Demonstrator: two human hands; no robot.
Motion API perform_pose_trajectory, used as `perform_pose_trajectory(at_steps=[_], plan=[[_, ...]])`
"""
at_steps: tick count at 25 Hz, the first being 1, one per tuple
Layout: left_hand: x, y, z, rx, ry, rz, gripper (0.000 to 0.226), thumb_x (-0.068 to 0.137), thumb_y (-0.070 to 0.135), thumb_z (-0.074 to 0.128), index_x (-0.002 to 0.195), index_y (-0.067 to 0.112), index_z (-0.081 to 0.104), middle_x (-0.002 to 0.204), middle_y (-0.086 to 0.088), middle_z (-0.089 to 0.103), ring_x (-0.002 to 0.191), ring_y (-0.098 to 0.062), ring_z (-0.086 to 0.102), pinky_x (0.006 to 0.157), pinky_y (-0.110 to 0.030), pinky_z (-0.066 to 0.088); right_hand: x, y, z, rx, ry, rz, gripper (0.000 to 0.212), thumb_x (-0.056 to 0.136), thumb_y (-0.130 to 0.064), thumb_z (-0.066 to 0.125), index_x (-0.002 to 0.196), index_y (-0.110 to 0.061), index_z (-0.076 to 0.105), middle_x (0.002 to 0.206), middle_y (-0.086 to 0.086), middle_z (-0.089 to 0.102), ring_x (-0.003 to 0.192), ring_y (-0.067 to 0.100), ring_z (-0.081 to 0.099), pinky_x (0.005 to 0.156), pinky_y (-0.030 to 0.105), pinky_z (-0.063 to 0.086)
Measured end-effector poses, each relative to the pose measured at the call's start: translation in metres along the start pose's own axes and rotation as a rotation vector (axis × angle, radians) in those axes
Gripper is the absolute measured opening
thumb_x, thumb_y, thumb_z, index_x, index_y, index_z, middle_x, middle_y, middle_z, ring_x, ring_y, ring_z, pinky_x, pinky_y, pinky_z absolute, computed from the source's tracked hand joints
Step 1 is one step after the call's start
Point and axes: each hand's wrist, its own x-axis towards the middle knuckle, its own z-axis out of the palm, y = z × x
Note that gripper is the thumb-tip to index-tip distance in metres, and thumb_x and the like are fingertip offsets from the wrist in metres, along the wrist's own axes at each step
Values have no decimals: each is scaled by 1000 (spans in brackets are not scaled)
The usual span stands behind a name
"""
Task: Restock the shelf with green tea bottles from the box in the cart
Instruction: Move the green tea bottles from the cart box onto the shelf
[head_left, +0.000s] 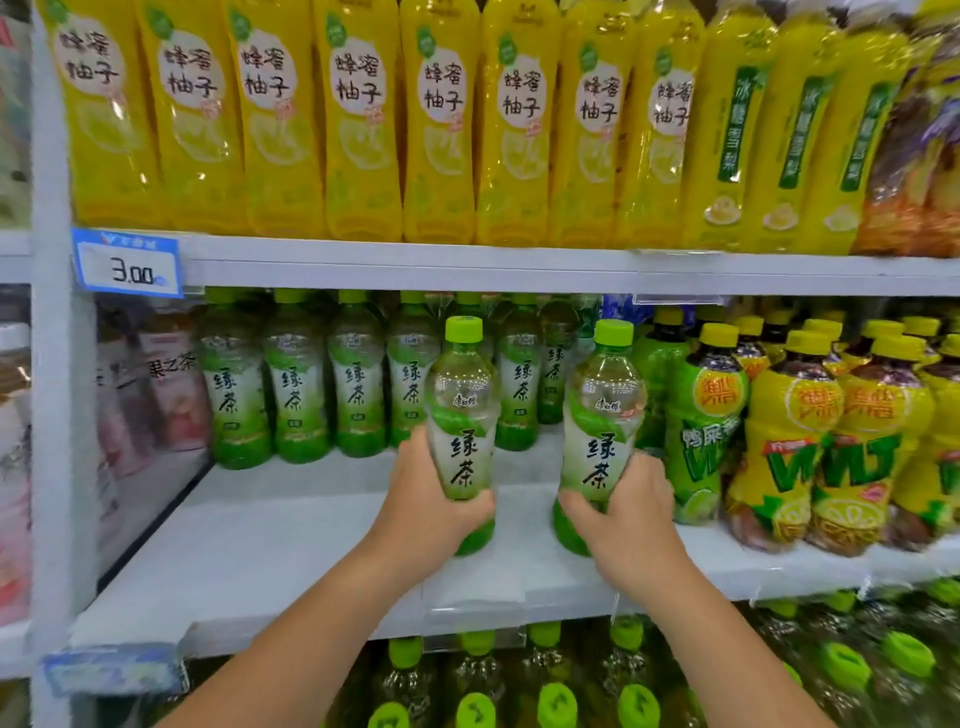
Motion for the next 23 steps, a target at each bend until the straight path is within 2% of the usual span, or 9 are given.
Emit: perform_pose_trajectory(at_steps=[2,4,7,10,13,17,23], plan=[[-9,-10,-3,124,-46,-12,63,69,43,83,117,50,42,119,10,51,112,-9,57,95,-35,52,-7,5,1,-33,-80,24,53,79,-42,75,116,-20,43,107,-5,39,107,17,45,93,38,45],[-9,-13,-3,137,-31,-19,60,66,53,81,115,50,47,119,10,54,111,-9,58,96,-36,52,2,2,4,7,-75,62,53,80,-41,76,118,-19,46,110,-1,45,108,22,51,92,40,49],[7,-14,1,139,15,-52,56,67,42,89,114,34,57,111,6,66,99,-8,66,85,-36,58,31,-6,14,-15,-41,117,57,80,-38,78,121,-13,46,116,7,53,108,27,56,91,40,50],[24,-16,7,133,94,-70,59,65,34,93,109,31,54,103,17,66,90,4,62,69,-19,51,51,-5,30,28,24,163,57,80,-33,80,119,-12,43,118,9,59,108,30,59,87,38,50],[31,-25,14,72,139,-80,58,65,32,94,103,34,52,102,19,64,88,7,63,68,-16,48,72,-1,43,69,48,182,59,82,-27,79,122,-10,40,123,13,61,113,34,60,92,44,51],[33,-34,16,43,143,-59,53,65,32,94,101,37,55,100,19,67,83,16,62,67,-13,48,105,3,53,57,49,231,57,86,-26,75,128,-10,40,126,13,59,113,35,59,93,44,50],[32,-38,17,33,163,-55,52,65,32,94,103,35,58,98,19,69,82,14,63,66,-14,49,134,14,65,58,21,248,53,87,-30,73,126,-13,42,124,12,58,113,36,59,95,44,50]])
